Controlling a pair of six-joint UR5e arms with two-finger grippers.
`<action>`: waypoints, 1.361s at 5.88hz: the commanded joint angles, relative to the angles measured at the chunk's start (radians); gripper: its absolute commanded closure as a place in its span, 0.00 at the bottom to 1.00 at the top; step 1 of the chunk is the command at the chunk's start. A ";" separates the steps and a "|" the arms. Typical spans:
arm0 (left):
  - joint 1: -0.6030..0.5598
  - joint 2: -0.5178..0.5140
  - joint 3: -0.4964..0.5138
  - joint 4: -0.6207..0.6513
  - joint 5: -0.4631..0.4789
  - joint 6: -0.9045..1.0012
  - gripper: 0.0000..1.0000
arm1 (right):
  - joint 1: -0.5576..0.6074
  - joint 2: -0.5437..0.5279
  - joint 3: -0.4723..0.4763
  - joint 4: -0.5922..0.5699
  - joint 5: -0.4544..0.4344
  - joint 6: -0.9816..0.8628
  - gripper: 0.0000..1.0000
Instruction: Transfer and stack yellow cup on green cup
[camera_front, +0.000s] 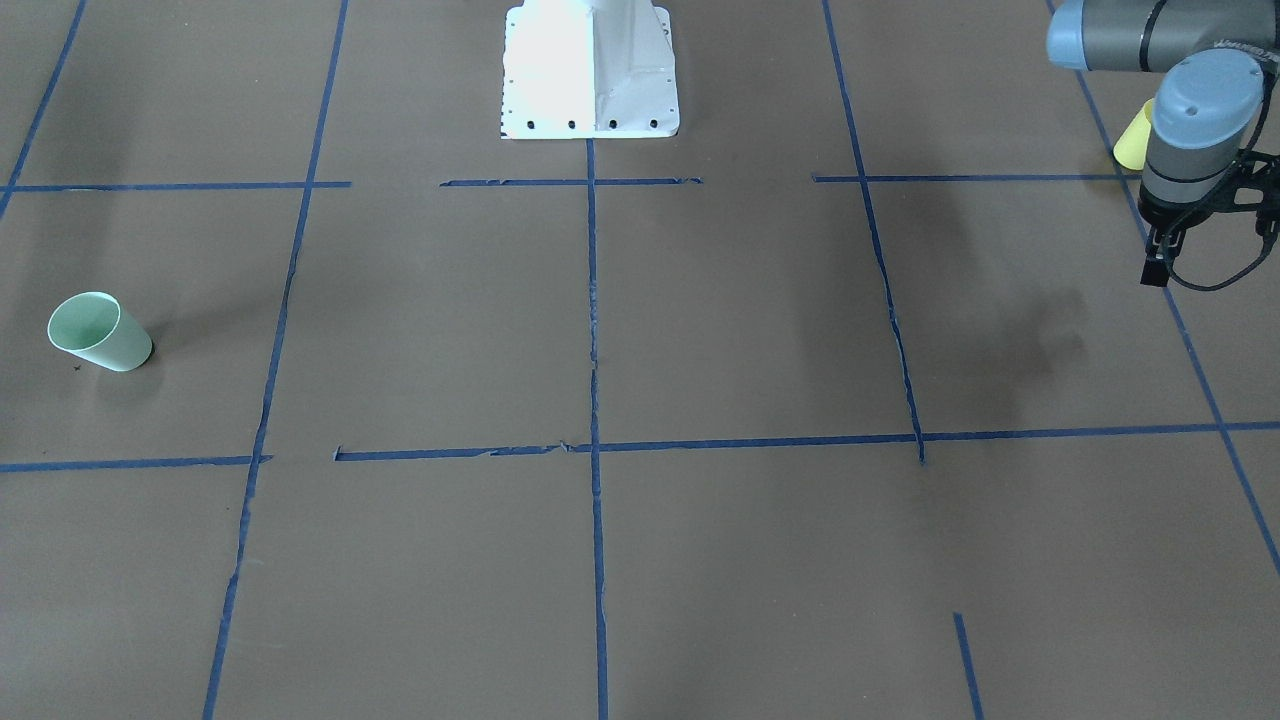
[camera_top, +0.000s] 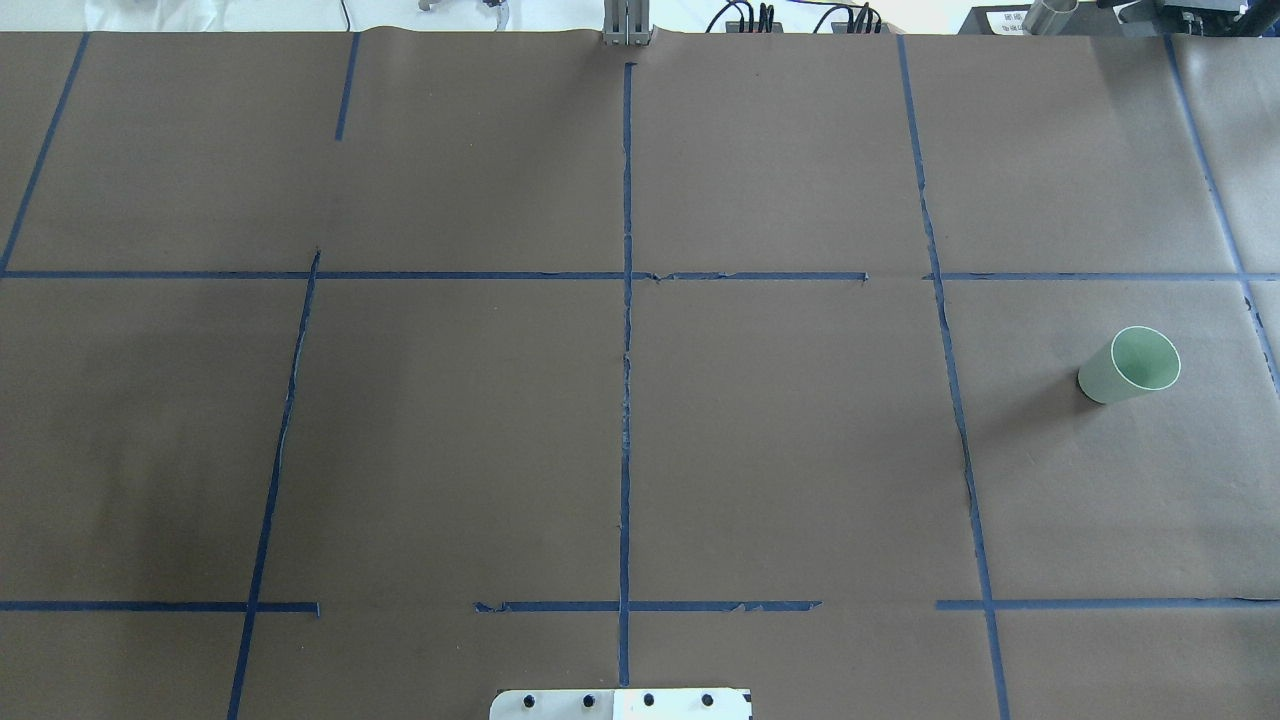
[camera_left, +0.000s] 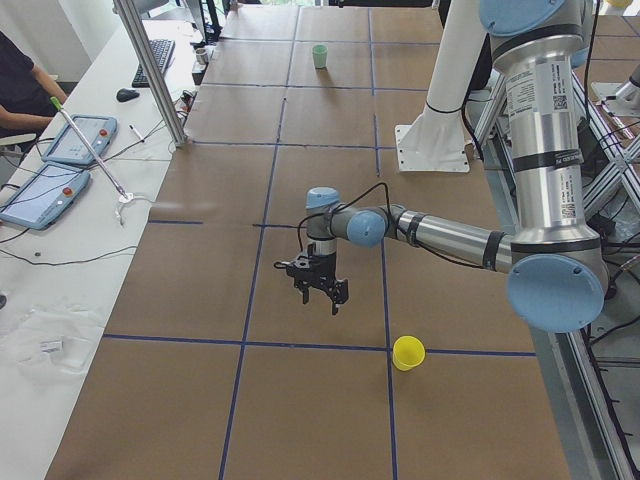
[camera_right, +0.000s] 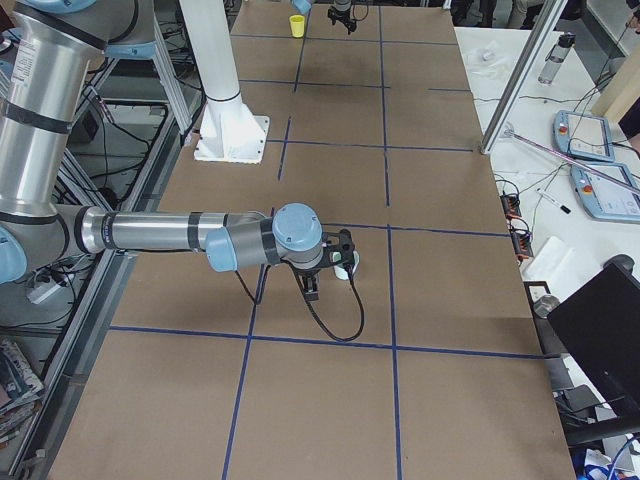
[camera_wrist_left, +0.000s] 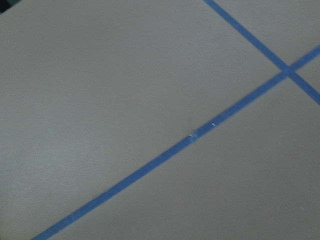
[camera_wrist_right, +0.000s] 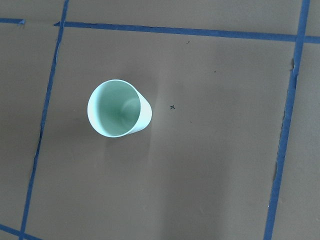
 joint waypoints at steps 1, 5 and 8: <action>0.136 0.002 0.014 0.219 0.123 -0.382 0.04 | -0.031 0.000 0.000 0.030 -0.035 -0.010 0.00; 0.297 -0.013 0.029 0.584 0.055 -0.732 0.00 | -0.041 -0.004 -0.022 0.045 -0.034 0.018 0.00; 0.371 -0.080 0.130 0.671 -0.009 -0.867 0.00 | -0.045 -0.004 -0.033 0.050 -0.033 0.016 0.00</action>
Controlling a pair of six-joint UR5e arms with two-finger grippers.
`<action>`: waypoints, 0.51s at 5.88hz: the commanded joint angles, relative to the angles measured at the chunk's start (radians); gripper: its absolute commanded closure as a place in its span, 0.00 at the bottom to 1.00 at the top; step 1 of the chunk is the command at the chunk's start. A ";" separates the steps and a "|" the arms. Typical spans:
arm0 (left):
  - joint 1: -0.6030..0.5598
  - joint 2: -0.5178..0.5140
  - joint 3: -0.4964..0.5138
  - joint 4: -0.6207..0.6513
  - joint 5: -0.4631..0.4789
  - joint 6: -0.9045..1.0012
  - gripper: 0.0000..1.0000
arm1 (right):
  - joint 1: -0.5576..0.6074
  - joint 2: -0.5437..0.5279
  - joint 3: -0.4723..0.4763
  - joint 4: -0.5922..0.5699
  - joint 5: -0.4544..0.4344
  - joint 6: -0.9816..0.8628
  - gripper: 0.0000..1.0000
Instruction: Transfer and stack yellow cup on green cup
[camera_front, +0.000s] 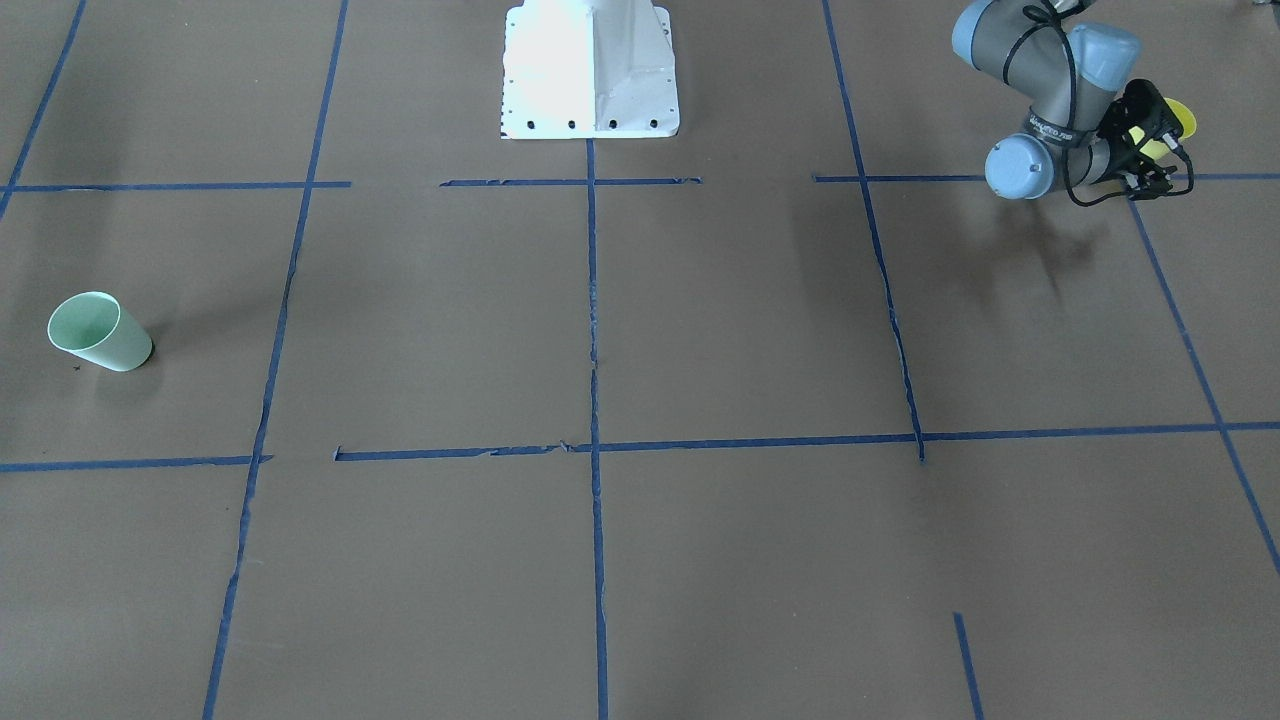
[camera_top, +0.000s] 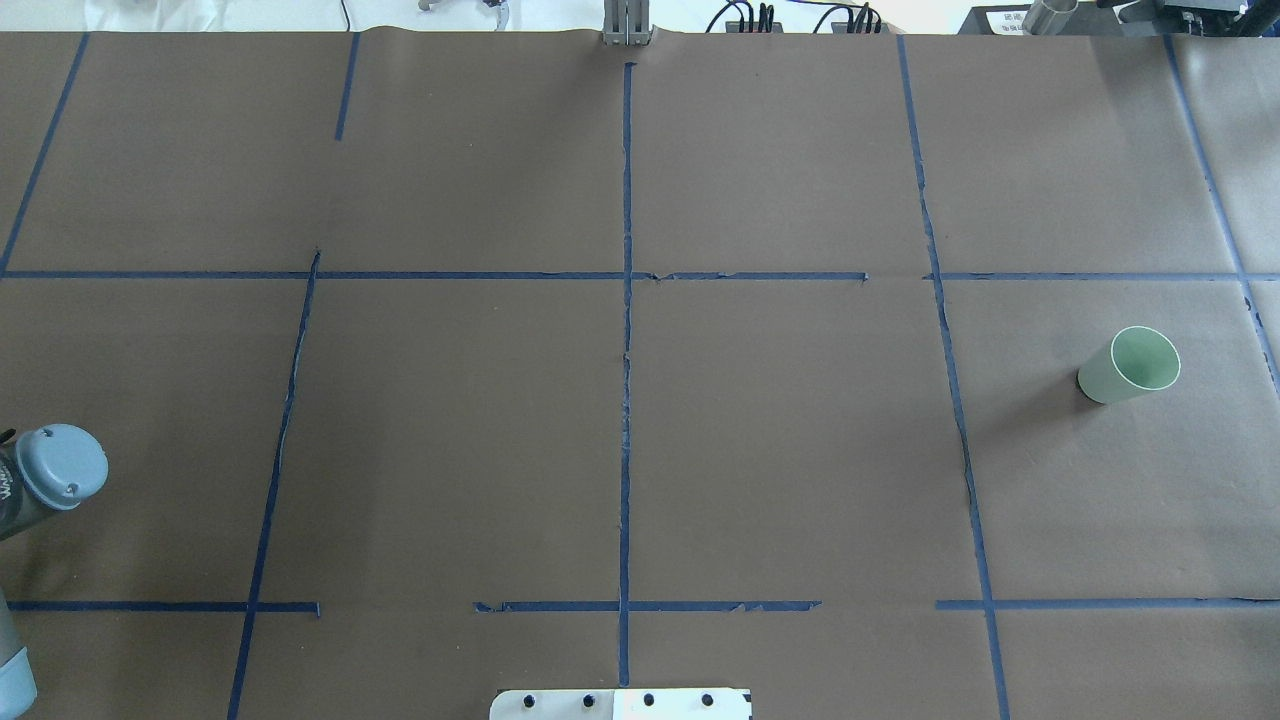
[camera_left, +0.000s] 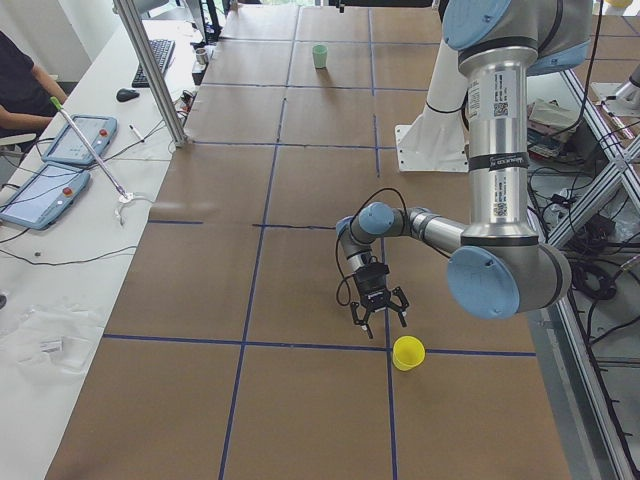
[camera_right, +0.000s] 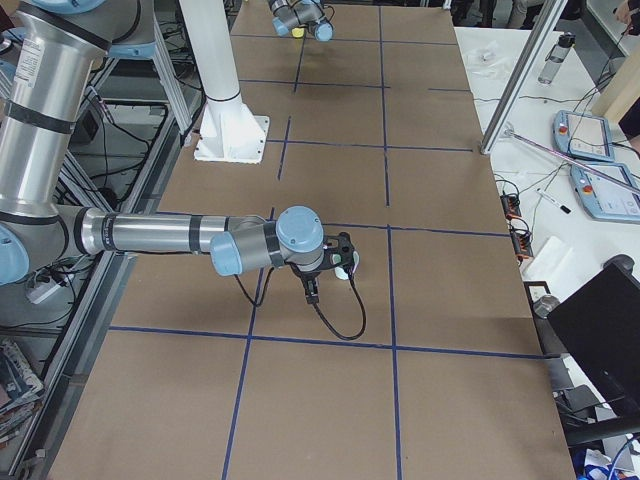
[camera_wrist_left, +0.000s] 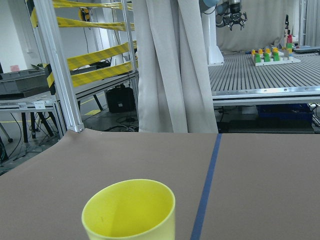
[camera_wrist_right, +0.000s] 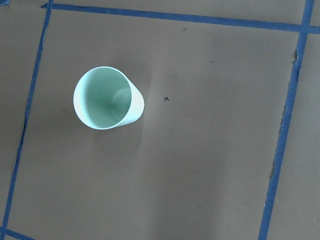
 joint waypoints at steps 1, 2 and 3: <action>0.032 -0.008 0.064 0.009 -0.014 -0.061 0.00 | -0.001 0.000 -0.004 0.000 0.000 0.001 0.00; 0.040 -0.008 0.087 0.004 -0.017 -0.063 0.00 | -0.001 0.000 -0.004 0.000 0.000 0.010 0.00; 0.055 -0.005 0.095 0.003 -0.018 -0.080 0.00 | -0.002 0.002 -0.004 0.000 0.000 0.011 0.00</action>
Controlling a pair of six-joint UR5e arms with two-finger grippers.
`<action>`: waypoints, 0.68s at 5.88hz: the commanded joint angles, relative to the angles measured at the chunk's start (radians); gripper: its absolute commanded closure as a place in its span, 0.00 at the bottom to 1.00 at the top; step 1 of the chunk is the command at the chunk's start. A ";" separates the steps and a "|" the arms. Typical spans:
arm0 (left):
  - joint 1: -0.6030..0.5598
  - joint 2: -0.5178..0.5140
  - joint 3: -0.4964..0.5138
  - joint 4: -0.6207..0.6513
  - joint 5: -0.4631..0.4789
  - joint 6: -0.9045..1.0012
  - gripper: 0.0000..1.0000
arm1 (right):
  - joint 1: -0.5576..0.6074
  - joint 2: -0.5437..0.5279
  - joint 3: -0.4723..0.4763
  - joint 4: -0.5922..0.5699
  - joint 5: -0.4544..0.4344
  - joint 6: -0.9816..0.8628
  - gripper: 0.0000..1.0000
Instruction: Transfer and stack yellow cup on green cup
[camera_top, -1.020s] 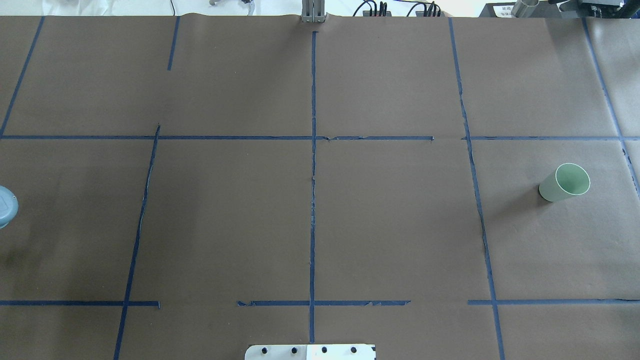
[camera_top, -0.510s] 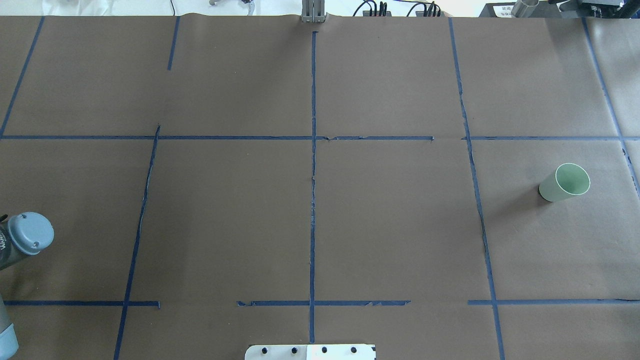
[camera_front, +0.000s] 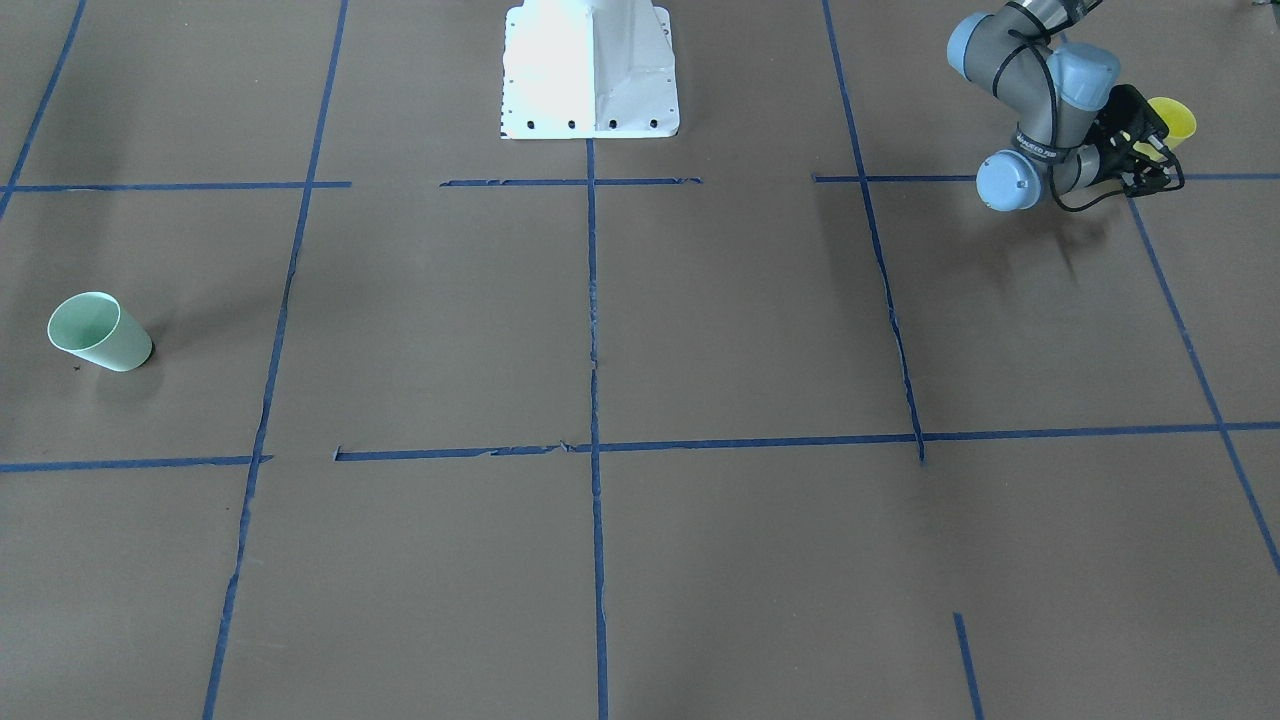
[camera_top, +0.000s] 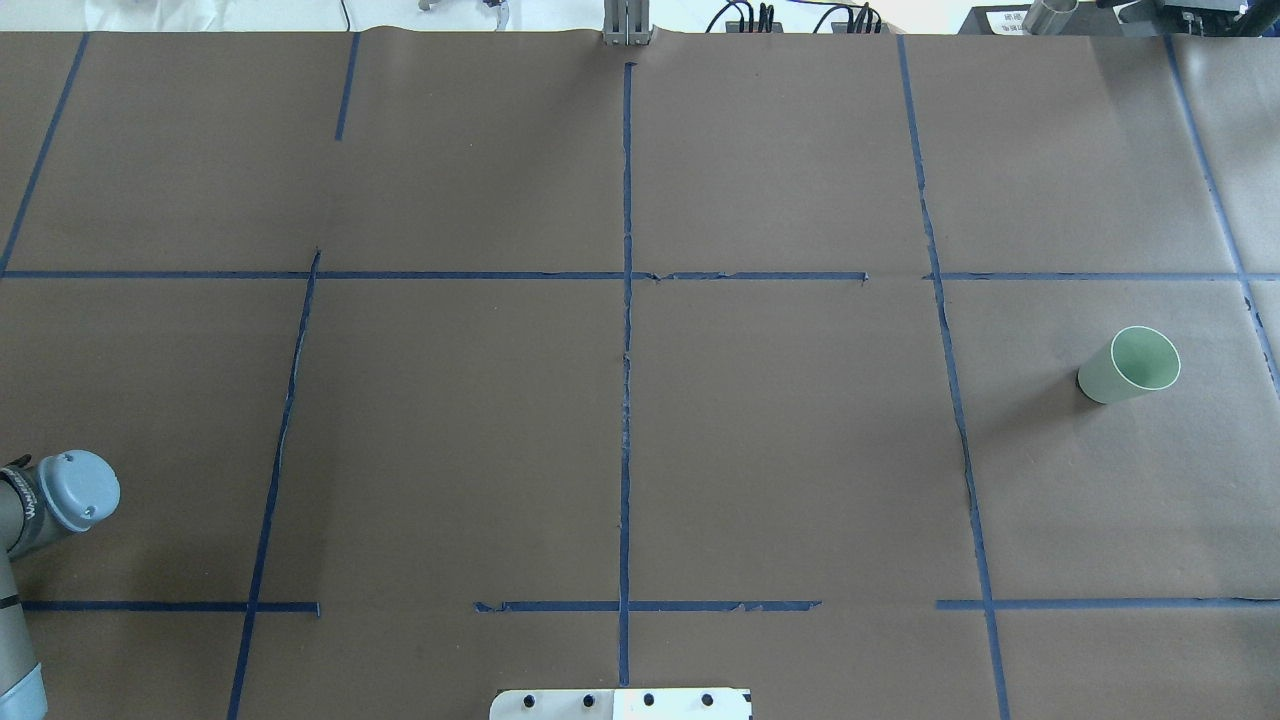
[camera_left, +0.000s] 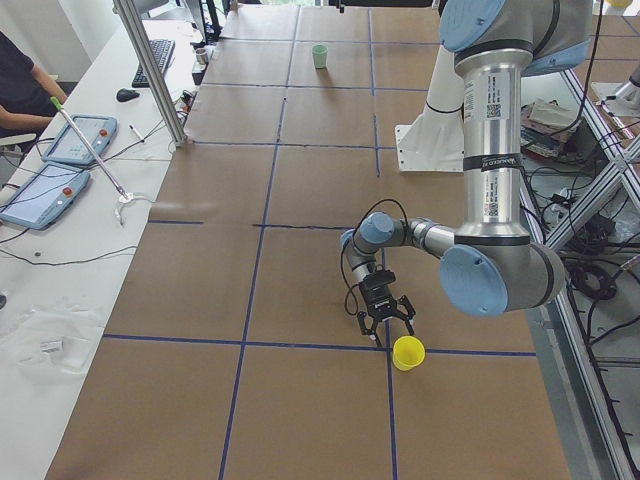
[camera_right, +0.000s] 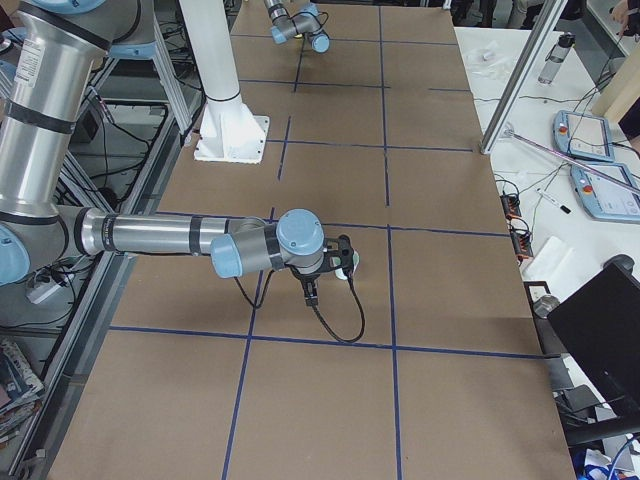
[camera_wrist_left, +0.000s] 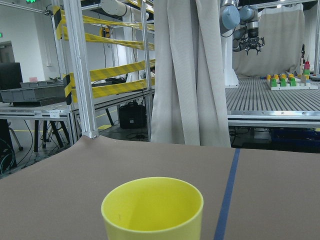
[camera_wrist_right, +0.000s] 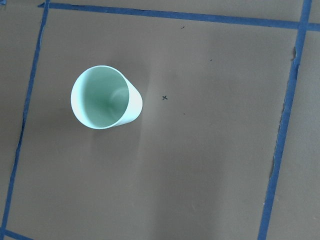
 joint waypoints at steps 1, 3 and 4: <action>0.034 0.003 0.014 -0.004 -0.007 -0.029 0.00 | -0.002 0.003 0.000 0.001 0.000 0.003 0.00; 0.059 0.008 0.085 -0.035 -0.016 -0.034 0.00 | -0.004 0.003 0.001 0.001 0.002 0.006 0.00; 0.060 0.008 0.105 -0.051 -0.016 -0.032 0.00 | -0.005 0.003 0.001 0.001 0.002 0.005 0.00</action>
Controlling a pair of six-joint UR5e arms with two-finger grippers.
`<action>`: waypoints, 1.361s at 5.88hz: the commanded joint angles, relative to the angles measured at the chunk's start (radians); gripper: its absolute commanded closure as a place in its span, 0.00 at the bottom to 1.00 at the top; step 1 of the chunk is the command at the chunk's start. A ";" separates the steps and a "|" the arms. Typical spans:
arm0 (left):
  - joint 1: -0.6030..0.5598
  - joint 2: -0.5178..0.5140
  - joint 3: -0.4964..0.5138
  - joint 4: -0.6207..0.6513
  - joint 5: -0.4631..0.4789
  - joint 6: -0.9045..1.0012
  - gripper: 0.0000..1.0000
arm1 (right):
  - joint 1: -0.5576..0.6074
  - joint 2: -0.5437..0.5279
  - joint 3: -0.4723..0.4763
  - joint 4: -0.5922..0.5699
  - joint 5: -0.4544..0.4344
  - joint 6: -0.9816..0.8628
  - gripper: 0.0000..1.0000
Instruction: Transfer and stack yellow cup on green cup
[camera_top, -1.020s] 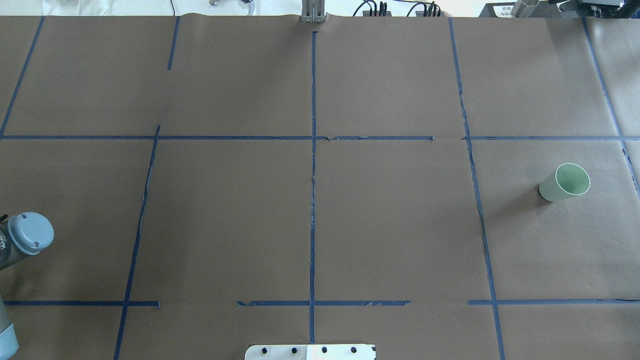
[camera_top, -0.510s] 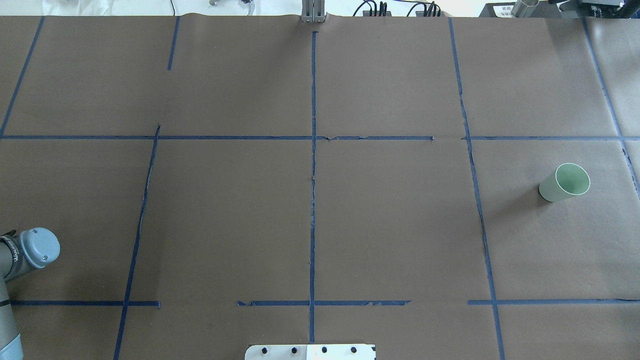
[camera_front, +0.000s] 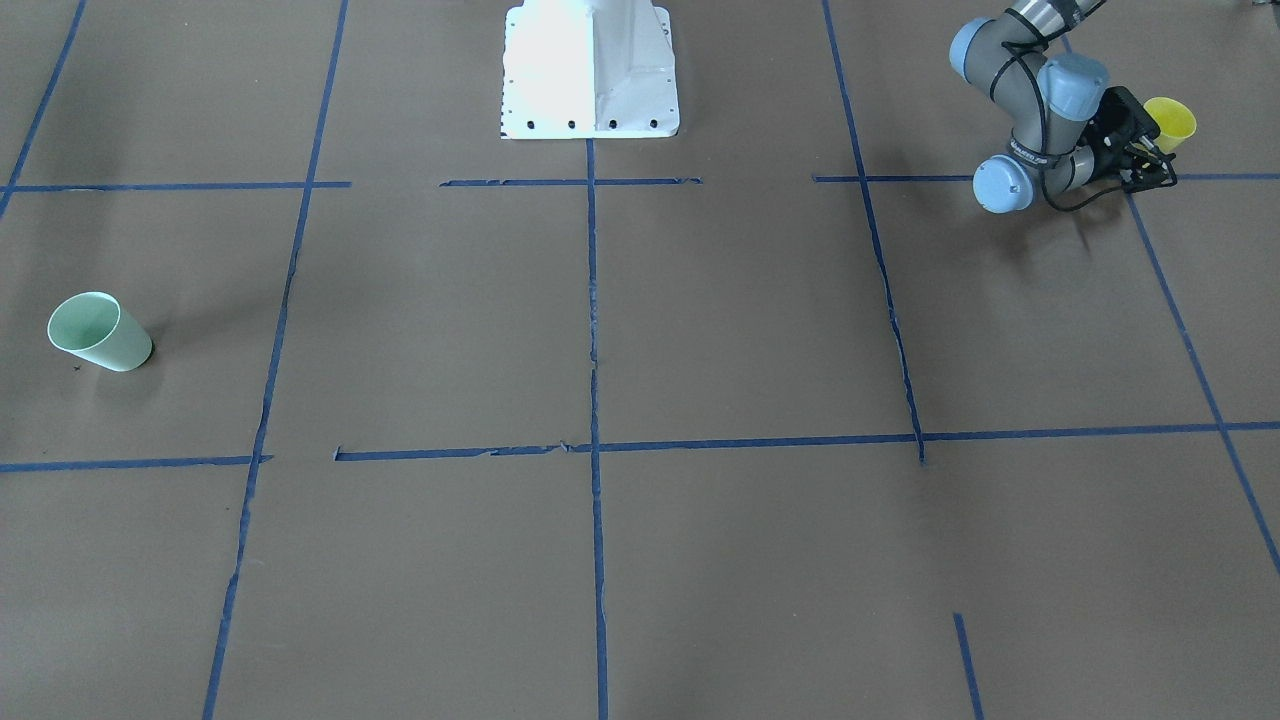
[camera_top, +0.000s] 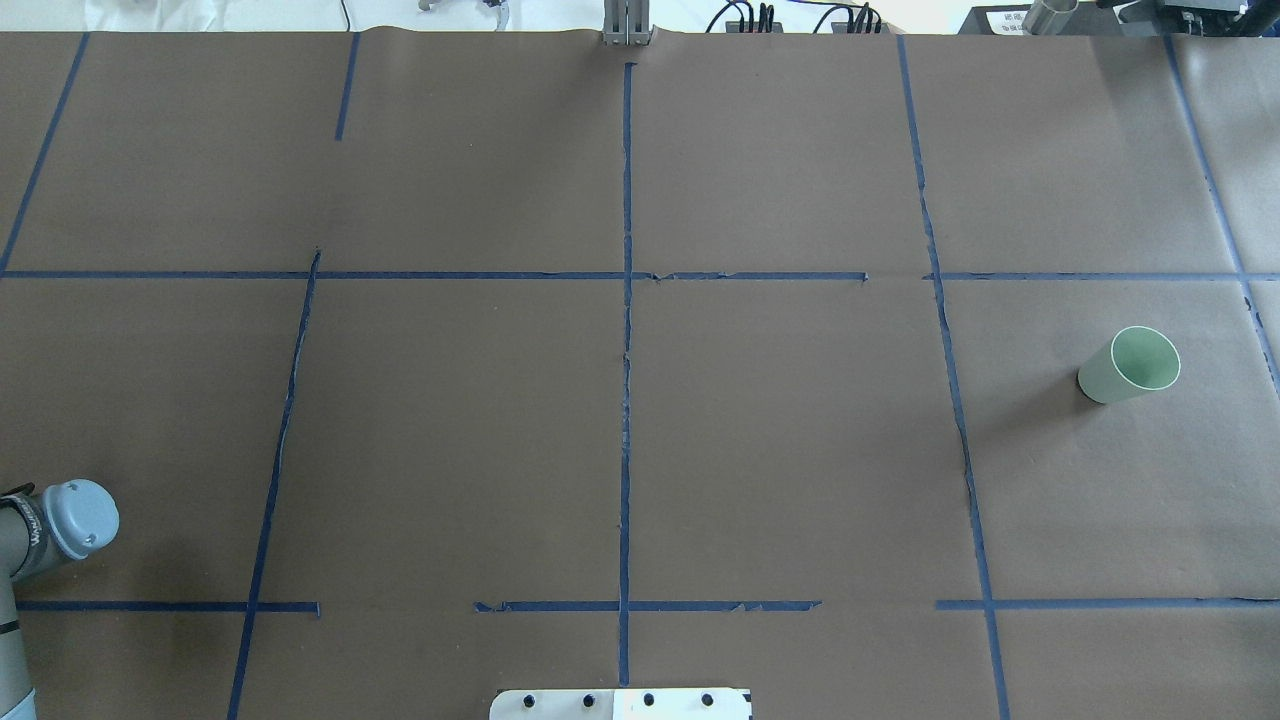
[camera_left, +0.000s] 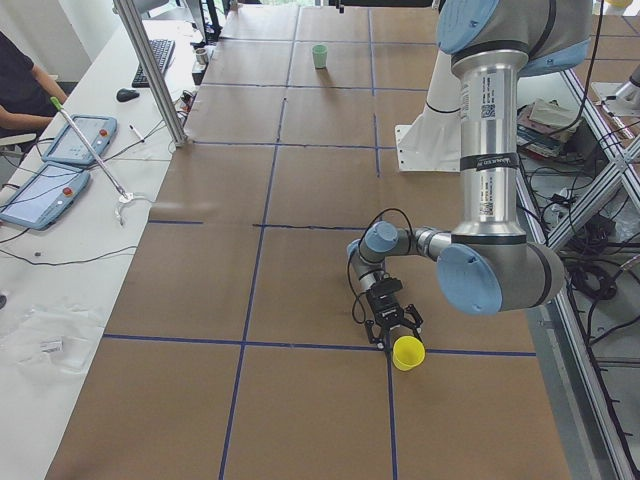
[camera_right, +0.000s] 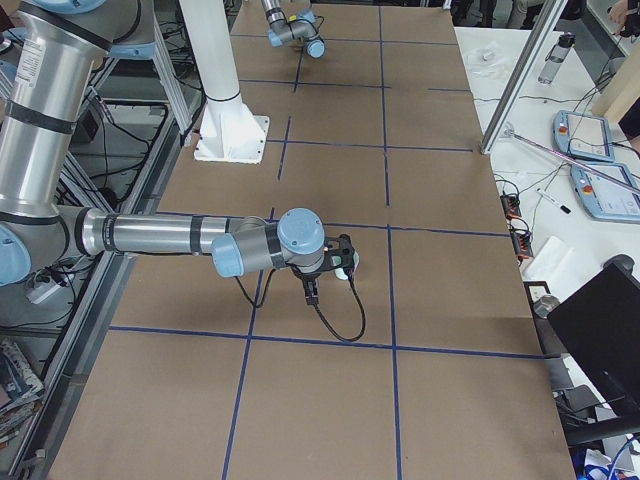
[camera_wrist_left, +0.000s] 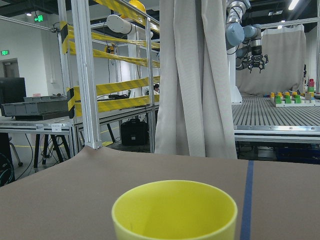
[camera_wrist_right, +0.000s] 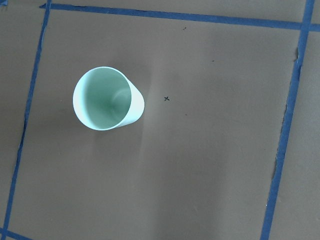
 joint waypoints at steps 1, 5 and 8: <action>0.004 0.002 0.042 -0.035 0.003 0.000 0.01 | -0.006 0.000 0.000 0.002 0.002 0.001 0.00; 0.007 0.150 0.028 -0.100 0.016 0.090 0.94 | -0.006 -0.001 0.022 0.003 0.019 0.006 0.00; -0.052 0.191 -0.074 -0.107 0.350 0.187 0.95 | -0.006 0.005 0.022 0.058 0.025 0.007 0.00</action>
